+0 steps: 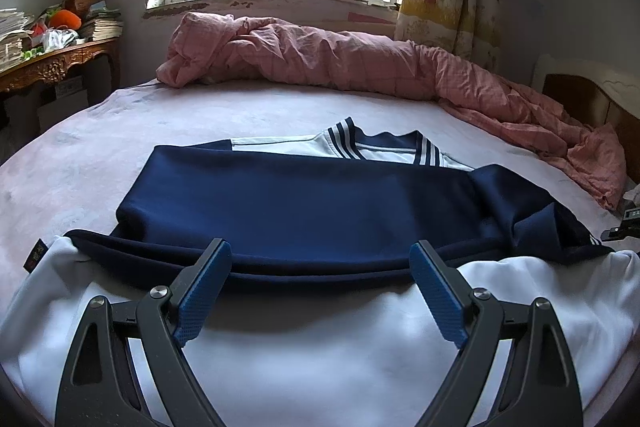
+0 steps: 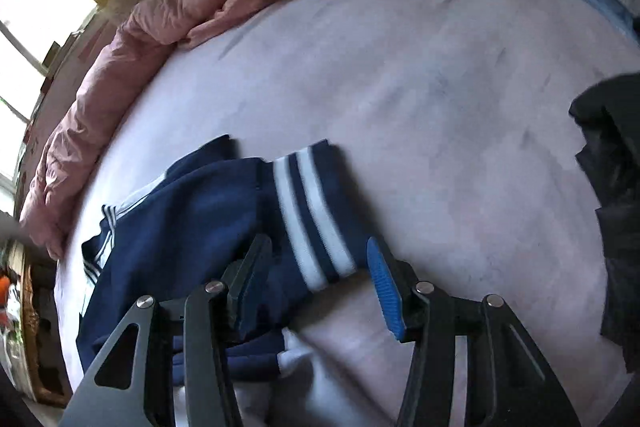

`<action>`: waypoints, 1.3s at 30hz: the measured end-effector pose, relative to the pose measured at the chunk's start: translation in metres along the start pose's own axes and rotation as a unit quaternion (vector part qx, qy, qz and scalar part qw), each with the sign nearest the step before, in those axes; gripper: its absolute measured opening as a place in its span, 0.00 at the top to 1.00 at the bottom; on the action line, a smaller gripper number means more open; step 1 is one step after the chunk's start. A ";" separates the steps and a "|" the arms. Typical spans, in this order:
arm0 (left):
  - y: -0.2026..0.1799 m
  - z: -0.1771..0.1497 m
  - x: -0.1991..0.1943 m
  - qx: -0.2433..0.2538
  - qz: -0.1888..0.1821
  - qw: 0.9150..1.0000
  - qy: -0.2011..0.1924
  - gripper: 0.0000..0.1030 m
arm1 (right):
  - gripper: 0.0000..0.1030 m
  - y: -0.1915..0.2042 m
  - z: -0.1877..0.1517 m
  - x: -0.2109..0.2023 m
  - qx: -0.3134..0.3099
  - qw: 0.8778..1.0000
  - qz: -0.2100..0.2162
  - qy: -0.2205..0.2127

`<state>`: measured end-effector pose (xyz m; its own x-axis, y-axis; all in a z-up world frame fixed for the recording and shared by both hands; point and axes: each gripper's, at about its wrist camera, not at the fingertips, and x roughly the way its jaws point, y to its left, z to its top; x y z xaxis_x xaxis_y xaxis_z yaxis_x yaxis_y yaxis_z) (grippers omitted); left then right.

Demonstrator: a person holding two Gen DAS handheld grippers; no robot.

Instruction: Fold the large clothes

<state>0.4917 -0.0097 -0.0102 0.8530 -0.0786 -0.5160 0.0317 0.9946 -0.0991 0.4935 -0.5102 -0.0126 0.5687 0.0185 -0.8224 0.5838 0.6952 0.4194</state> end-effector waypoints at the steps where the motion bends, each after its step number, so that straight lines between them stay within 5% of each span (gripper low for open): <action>1: -0.002 0.000 0.001 0.002 0.001 1.000 0.001 0.13 | 0.49 0.000 0.000 0.005 0.001 1.000 0.006 0.004; 7: -0.006 0.000 0.000 0.007 -0.001 1.000 0.000 0.13 | 0.50 0.005 0.001 0.017 -0.037 0.998 0.049 0.004; 9: -0.005 0.000 0.000 0.007 -0.001 1.000 -0.001 0.13 | 0.65 0.010 0.001 0.018 -0.055 0.996 0.069 0.013; 10: -0.005 0.000 0.000 0.007 -0.001 1.000 -0.001 0.13 | 0.90 0.012 -0.002 0.020 -0.054 0.995 0.085 0.021; 11: -0.005 0.000 0.000 0.007 -0.001 1.000 -0.001 0.13 | 0.99 0.013 -0.003 0.024 -0.048 0.993 0.105 0.032; 15: -0.007 0.000 -0.002 0.009 0.000 1.000 -0.007 0.13 | 0.99 0.034 -0.009 0.014 -0.095 0.991 0.096 -0.017; 17: -0.011 0.001 -0.007 0.017 0.008 1.000 -0.017 0.13 | 0.99 0.049 -0.012 -0.003 -0.112 0.983 0.138 -0.039; 19: -0.020 0.002 -0.018 0.039 0.024 0.998 -0.039 0.14 | 0.99 0.068 -0.019 -0.025 -0.136 0.971 0.186 -0.058; 24: -0.049 0.006 -0.055 0.095 -0.008 0.991 -0.093 0.17 | 0.99 0.126 -0.051 -0.074 -0.217 0.931 0.282 -0.088; 25: -0.052 0.007 -0.058 0.096 -0.013 0.991 -0.097 0.17 | 0.99 0.136 -0.057 -0.080 -0.228 0.929 0.276 -0.091; 30: -0.054 0.002 -0.050 0.114 0.009 0.989 -0.094 0.18 | 0.99 0.136 -0.059 -0.086 -0.195 0.959 0.166 -0.124; 34: -0.045 -0.001 -0.030 0.103 0.008 0.993 -0.060 0.20 | 0.94 0.092 -0.027 -0.062 -0.101 0.981 0.148 -0.074; 36: -0.038 -0.001 -0.028 0.086 0.001 0.995 -0.053 0.20 | 0.79 0.061 -0.014 -0.050 -0.025 0.988 0.144 -0.046; 39: -0.031 0.000 -0.024 0.068 -0.002 0.997 -0.044 0.20 | 0.46 0.014 -0.005 -0.039 0.098 0.981 0.168 -0.023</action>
<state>0.4702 -0.0390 0.0052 0.8950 -0.0823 -0.4385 0.1004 0.9948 0.0181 0.4762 -0.4971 0.0237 0.7710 0.1881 -0.6085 0.4559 0.5041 0.7335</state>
